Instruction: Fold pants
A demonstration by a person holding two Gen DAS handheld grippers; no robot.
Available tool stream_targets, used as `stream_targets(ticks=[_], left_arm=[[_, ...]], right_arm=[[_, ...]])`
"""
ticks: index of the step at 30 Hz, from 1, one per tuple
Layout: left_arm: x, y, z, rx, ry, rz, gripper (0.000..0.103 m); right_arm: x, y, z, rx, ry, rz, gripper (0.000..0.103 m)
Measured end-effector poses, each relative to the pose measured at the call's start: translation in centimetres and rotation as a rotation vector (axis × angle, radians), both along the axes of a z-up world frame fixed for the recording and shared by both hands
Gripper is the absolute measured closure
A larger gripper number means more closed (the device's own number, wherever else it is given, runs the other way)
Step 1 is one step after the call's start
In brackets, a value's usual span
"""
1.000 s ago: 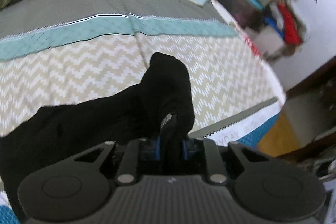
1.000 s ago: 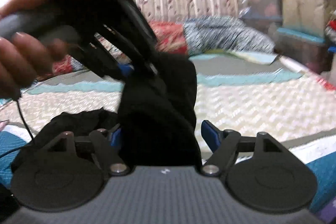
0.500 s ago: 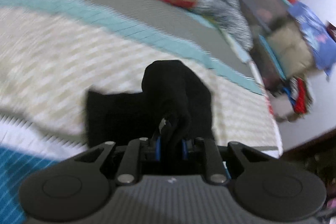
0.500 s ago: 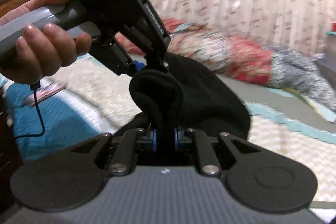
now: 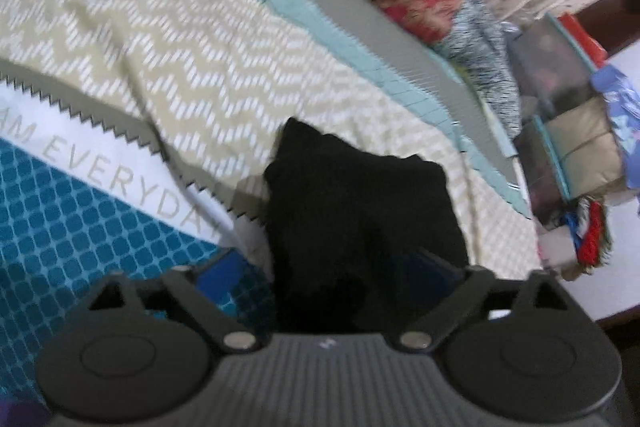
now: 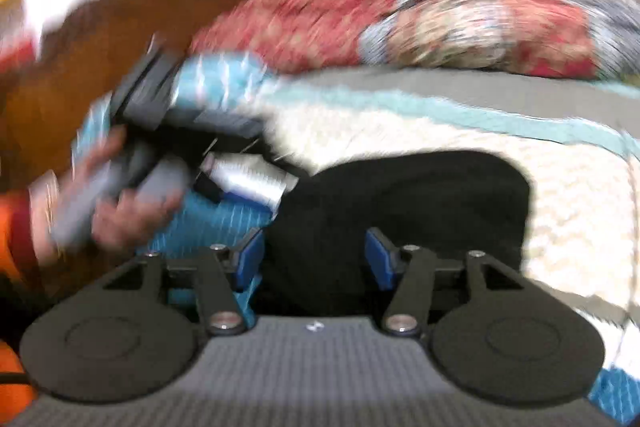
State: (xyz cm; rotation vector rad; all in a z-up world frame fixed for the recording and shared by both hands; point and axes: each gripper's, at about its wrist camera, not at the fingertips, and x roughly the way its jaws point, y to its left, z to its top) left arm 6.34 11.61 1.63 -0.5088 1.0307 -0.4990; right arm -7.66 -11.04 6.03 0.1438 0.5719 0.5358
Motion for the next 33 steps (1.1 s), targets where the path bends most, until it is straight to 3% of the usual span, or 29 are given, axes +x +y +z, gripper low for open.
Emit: stream_targets(ticks=[5,8,10,13,16,20,29,33], left_arm=[[-0.3,-1.4,-1.4,0.031,-0.009,-0.063,0.000],[0.0,-2.6,-3.0,0.072,0.021,-0.102,0.000],[-0.1,-3.0,-3.7,0.075,0.051,-0.117,0.000],[0.0,-4.0,-4.4,0.084,0.073,-0.135,0.000],[-0.1,-5.4,-4.9,0.152,0.068,-0.146,0.000],[-0.5,-6.7,-4.9,0.229,0.049,-0.140,0.000],[-0.9,-6.2,-5.2,0.240,0.044,-0.124,0.000],[-1.2,-6.3,-5.3,0.234,0.039,-0.125,0.000]], right_arm=[[1.1,-6.6,-1.4,0.230,0.110,-0.296,0.018],[1.6,-8.2,-3.8,0.332,0.223,-0.368,0.016],[2.6,-8.4,-5.3,0.385,0.298,-0.370,0.016],[4.9,-7.4,-6.5,0.384,0.369,-0.345,0.016],[6.8,-6.7,-7.1,0.410,0.420,-0.318,0.014],[7.5,-6.4,-8.0,0.418,0.459,-0.329,0.011],[6.1,-6.9,-8.6,0.475,0.464,-0.345,0.007],[6.8,-6.2,-8.5,0.443,0.479,-0.337,0.003]])
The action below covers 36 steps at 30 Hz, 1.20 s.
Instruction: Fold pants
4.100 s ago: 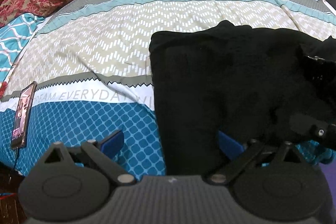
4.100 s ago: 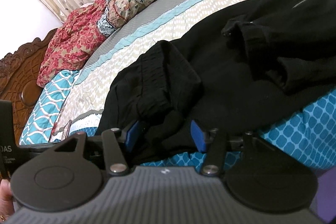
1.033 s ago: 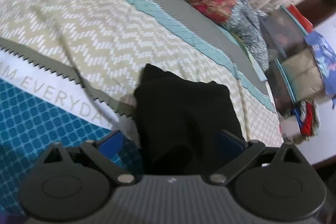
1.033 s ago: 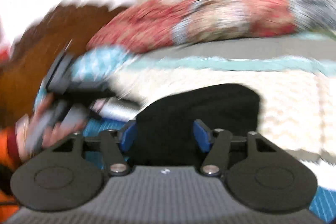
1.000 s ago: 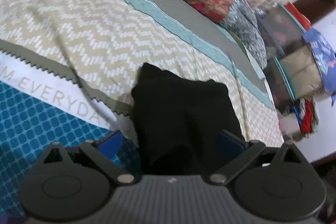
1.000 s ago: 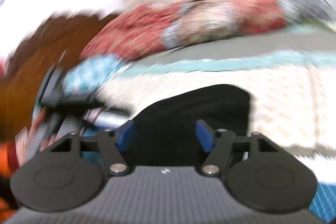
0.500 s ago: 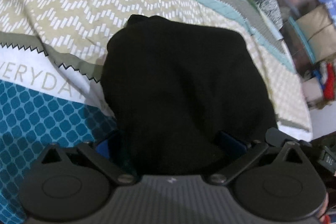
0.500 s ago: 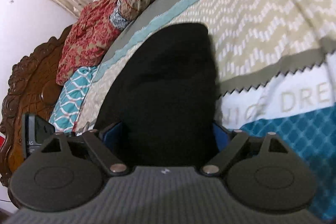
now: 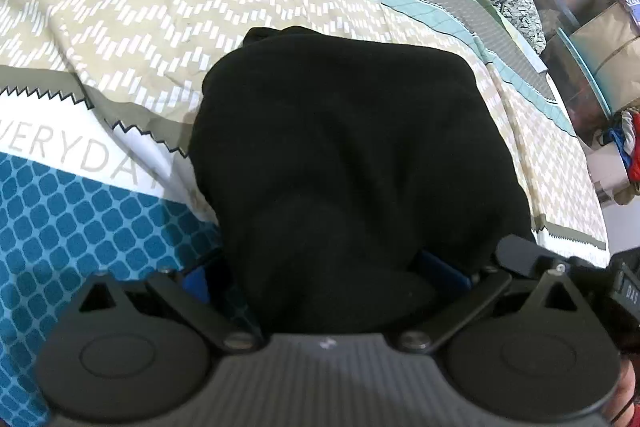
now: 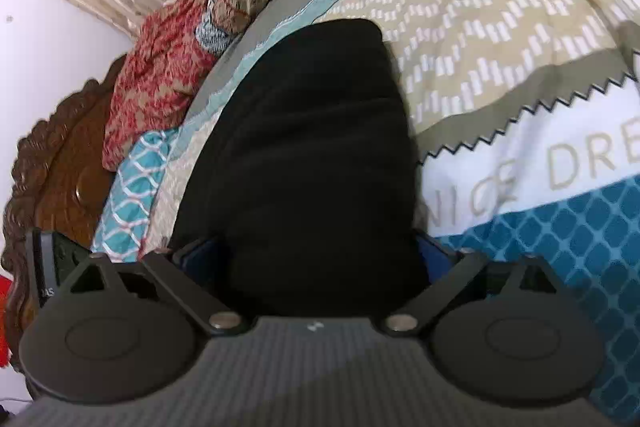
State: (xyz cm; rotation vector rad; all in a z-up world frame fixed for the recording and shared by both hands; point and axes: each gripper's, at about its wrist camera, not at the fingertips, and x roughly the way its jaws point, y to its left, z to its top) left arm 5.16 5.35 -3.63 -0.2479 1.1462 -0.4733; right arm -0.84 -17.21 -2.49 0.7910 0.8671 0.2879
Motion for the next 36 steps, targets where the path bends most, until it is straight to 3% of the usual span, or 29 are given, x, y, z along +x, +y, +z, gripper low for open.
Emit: stream_targets(ticks=[2,3,6,9,12,16,24,30,36], left_arm=[[0.0,0.1,0.1,-0.005,0.007,-0.002,0.000],[0.0,0.1,0.2,-0.003,0.007,-0.002,0.002],[-0.5,0.1,1.4,-0.050,-0.003,-0.019,0.040],[-1.2,-0.1,3.6,-0.069,-0.044,-0.035,0.056],[-1.4,-0.2,6.7,-0.124,-0.081,-0.047,0.056],[0.3,-0.7,11.1,-0.156,-0.201,-0.073,0.056],[9.8,-5.9,18.0,-0.104,-0.495,-0.122,0.056],[18.8,-9.6,17.9,-0.060,-0.593,-0.060,0.056],[25.6,-10.4,13.4,-0.072,-0.575,-0.002,0.057]], right_arm=[[0.3,0.9,0.5,-0.058,0.005,0.027,0.007],[0.4,1.4,0.8,-0.086,0.003,0.040,0.021],[-0.1,3.2,2.4,-0.212,-0.040,0.077,0.039],[-1.0,4.4,4.7,-0.295,-0.118,0.104,0.049],[-1.9,5.2,7.6,-0.357,-0.249,0.114,0.051],[-0.7,4.3,10.3,-0.365,-0.395,0.071,0.051],[8.1,1.0,13.6,-0.426,-0.667,-0.026,0.051],[17.6,-0.9,12.8,-0.462,-0.744,-0.109,0.051],[23.8,-1.1,9.9,-0.498,-0.723,-0.156,0.051]])
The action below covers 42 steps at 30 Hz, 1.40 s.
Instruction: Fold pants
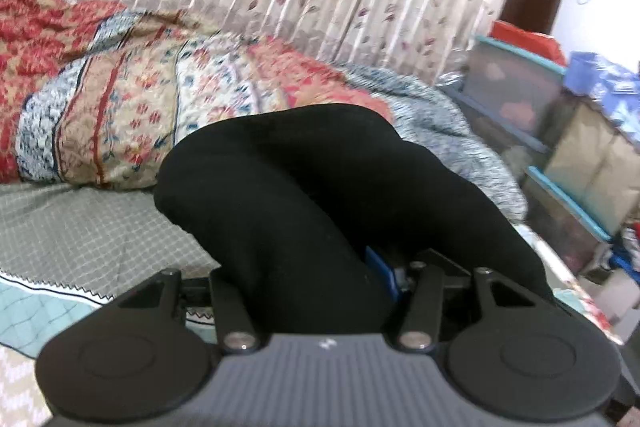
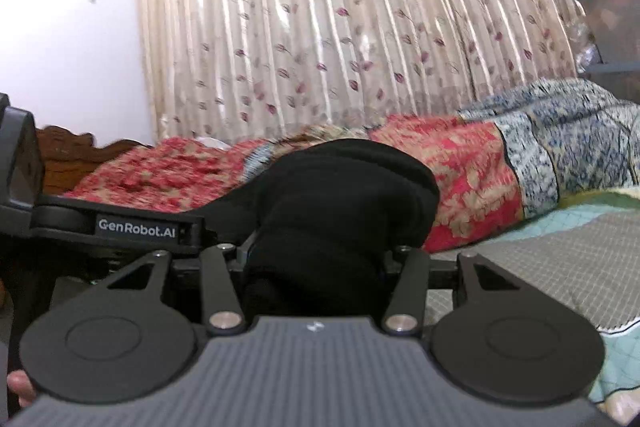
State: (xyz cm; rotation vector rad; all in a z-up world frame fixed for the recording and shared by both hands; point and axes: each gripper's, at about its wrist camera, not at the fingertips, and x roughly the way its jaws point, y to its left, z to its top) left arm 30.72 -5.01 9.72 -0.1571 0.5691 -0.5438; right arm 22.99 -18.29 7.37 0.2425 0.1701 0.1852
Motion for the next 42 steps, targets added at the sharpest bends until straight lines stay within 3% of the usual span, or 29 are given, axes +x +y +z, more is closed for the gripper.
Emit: stream_targets(ticks=[3,5,6,7,8,9,11,14,16,19,24,28,32,42], left_arm=[[2.9,-0.4,-3.9,0.022,0.069,0.046,0.057],[4.8,-1.1,-7.4,0.080,0.163,0.089,0.056],[5.5,-1.4,-9.0,0.125,0.211,0.108,0.056],[5.7,-1.7,-10.4,0.181,0.235,0.143,0.048],[5.2,-1.6,-10.8,0.185,0.212,0.173,0.044],[4.8,-1.3,-10.6,0.164,0.205,0.182,0.041],[3.8,-1.1,-9.6,0.160,0.214,0.180,0.041],[0.6,-0.9,-7.5,0.190,0.187,0.205,0.039],[-2.2,-0.4,-6.0,0.211,0.159,0.229,0.024],[-6.9,0.3,-5.1,0.290,0.150,0.280,0.010],[-14.6,1.9,-5.1,0.408,0.204,0.297,0.008],[-19.4,3.6,-4.9,0.437,0.233,0.304,0.002],[-23.0,4.8,-4.7,0.451,0.246,0.299,0.000],[-28.9,6.3,-5.6,0.508,0.299,0.284,0.000]], right_arm=[[2.1,0.3,-3.1,0.020,0.091,-0.041,0.050],[3.8,0.4,-5.8,0.030,0.216,-0.056,0.049],[4.7,0.4,-7.2,0.036,0.299,-0.055,0.044],[5.6,0.4,-8.6,0.039,0.398,-0.058,0.038],[6.1,0.2,-9.7,0.039,0.478,-0.083,0.027],[5.8,-0.2,-10.0,0.070,0.492,-0.092,0.019],[4.6,-0.6,-9.1,0.079,0.489,-0.104,0.014],[2.6,-0.7,-7.2,0.042,0.528,-0.116,0.013],[0.0,-1.0,-6.5,0.051,0.523,-0.134,0.013],[-5.5,-1.1,-5.9,0.119,0.496,-0.152,0.008],[-12.4,-0.1,-5.2,0.151,0.561,-0.144,0.007],[-18.2,1.3,-4.2,0.130,0.548,-0.126,0.006],[-20.8,3.0,-3.8,0.103,0.550,-0.108,0.001],[-25.4,6.8,-4.0,0.080,0.621,-0.055,0.001]])
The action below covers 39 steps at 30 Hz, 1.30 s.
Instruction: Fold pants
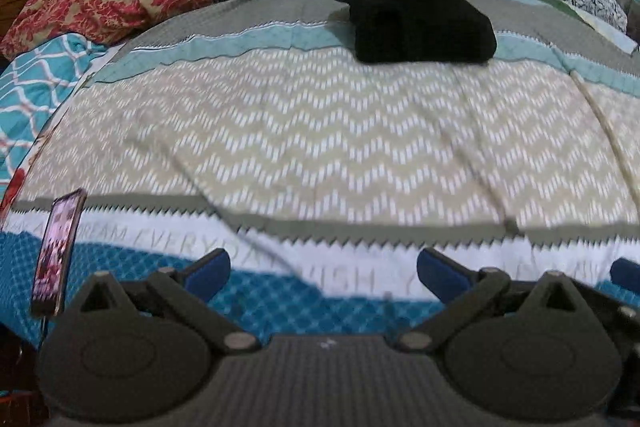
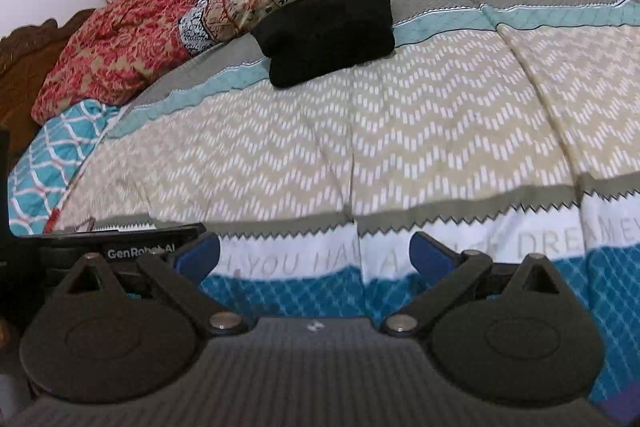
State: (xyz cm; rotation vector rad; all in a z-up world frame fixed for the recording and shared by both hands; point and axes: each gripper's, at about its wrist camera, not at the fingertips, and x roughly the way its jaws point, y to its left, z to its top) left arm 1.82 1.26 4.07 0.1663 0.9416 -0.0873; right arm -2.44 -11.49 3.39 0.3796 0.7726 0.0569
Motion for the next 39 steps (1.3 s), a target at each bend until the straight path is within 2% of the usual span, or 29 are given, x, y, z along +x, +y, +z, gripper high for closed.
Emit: stream_targets(ticks=[9,12,21,39], left_arm=[[-2.1,0.1,-1.8,-0.006,0.068,-0.007,0.000],[-2.4,-0.8,-2.8,0.017,0.112,-0.026,0.000],[-2.7,-3.2,-4.0,0.030,0.161,-0.081,0.000],[-1.7,-2.8,-4.6,0.040,0.176,-0.033,0.000]], right_arm=[[-2.2,0.9,-0.9,-0.012,0.020,-0.042,0.001],[-2.6,0.5,-1.2,-0.014,0.035,-0.076,0.001],[-3.5,-1.8,-2.0,0.023,0.076,-0.175,0.001],[-2.9,-1.8,-2.6,0.036,0.113,-0.137,0.001]])
